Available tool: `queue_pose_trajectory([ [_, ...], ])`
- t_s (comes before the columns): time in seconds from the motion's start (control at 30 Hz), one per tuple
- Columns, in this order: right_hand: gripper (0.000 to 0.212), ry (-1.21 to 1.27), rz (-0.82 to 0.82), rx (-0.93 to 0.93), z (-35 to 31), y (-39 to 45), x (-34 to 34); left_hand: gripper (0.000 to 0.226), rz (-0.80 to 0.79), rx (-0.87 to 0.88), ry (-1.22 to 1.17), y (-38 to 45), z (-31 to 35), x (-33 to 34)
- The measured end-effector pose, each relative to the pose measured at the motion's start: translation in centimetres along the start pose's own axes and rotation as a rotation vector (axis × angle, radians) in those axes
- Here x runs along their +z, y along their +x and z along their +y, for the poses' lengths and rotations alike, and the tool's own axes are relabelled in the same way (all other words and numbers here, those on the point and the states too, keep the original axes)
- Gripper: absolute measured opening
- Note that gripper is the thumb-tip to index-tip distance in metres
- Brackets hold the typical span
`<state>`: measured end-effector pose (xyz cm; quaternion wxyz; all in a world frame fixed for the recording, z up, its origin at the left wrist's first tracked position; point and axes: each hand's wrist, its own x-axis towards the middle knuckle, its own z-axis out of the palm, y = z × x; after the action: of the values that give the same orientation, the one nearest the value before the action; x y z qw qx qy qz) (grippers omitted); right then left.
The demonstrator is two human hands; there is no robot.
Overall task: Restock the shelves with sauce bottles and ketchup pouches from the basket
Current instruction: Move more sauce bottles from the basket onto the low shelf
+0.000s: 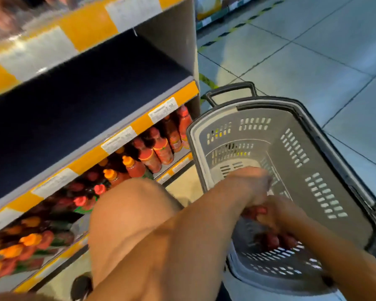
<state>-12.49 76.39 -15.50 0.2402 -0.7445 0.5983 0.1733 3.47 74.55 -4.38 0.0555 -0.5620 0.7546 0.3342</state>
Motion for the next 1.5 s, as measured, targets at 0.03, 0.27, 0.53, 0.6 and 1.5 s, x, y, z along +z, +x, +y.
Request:
queue_pose_trajectory([
  [0.03, 0.05, 0.002, 0.049, -0.002, 0.1, -0.4, -1.0, 0.02, 0.076, -0.002, -0.054, -0.9, -0.2, -0.9],
  [0.27, 0.03, 0.256, 0.465, -0.122, -3.3, -4.5, -8.8, 0.018, 0.619, 0.082, -0.396, -10.1, -2.3, -7.0],
  [0.53, 0.01, 0.667, 0.761, -0.444, -14.3, -11.2, -16.9, 0.022, 1.221, 0.218, -0.624, -29.5, -9.0, -11.1],
  [0.6, 0.009, 0.744, 0.771, -0.468, -17.2, -12.4, -18.1, 0.02, 1.335, 0.182, -0.643, -34.2, -10.9, -11.0],
  [1.5, 0.008, 0.656, 0.103, -0.984, -52.7, -22.9, -8.6, 0.03, 2.006, -0.911, -0.636, -61.4, -24.1, 14.1],
])
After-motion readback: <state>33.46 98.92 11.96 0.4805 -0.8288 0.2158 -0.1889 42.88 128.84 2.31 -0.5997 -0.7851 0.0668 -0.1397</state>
